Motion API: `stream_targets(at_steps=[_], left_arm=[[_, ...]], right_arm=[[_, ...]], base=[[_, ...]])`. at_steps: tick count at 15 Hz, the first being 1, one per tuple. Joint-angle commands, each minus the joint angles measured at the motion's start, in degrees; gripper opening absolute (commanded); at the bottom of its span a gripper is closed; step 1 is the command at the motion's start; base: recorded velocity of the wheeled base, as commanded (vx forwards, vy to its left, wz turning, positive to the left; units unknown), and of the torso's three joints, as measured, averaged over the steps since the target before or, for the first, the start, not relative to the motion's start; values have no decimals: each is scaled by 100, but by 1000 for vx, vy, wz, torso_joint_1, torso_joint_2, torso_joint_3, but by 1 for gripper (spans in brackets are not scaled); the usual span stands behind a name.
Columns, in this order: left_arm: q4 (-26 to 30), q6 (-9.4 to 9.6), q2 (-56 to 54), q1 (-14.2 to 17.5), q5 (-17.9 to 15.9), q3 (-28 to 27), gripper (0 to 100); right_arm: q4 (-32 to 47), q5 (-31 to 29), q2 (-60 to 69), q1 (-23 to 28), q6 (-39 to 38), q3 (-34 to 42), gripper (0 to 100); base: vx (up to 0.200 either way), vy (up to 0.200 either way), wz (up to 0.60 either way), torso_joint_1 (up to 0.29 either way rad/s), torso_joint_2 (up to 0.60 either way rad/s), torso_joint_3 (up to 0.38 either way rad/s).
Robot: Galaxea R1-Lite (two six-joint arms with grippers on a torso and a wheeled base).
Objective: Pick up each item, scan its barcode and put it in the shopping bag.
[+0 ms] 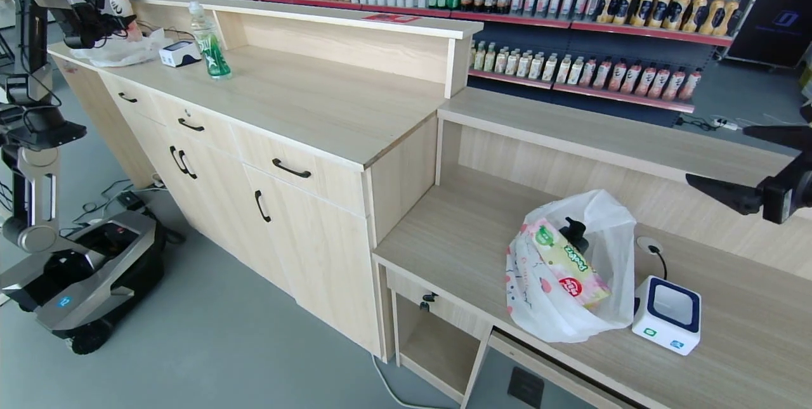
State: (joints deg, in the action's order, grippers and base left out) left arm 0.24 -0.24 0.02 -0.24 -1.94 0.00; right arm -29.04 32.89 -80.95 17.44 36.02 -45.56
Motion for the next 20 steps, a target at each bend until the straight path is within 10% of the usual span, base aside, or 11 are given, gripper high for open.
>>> stream_targets(at_steps=[1,7,15,17,20], left_arm=[[2,-2,6,7,0,0,100],[2,-2,6,-2,0,0,100],[2,-2,6,-2,0,0,100],[2,-2,6,-2,0,0,100],[2,-2,6,-2,0,0,100]], right_arm=[[12,-257,738,75,-43,64,100],[1032,-2287,1793,48,-1273,434,100],[548,-2727,5300,-716,-2205,4556,100],[2333,-3394,6407,-971,-2548,4556,100],[2675,-3526,7022,-1419,-2952,4547,100]], base=[[0,0,-600,-7,2,2],[0,0,-600,-79,182,105],[0,0,0,-102,254,137],[0,0,0,0,0,0],[0,0,0,0,0,0]])
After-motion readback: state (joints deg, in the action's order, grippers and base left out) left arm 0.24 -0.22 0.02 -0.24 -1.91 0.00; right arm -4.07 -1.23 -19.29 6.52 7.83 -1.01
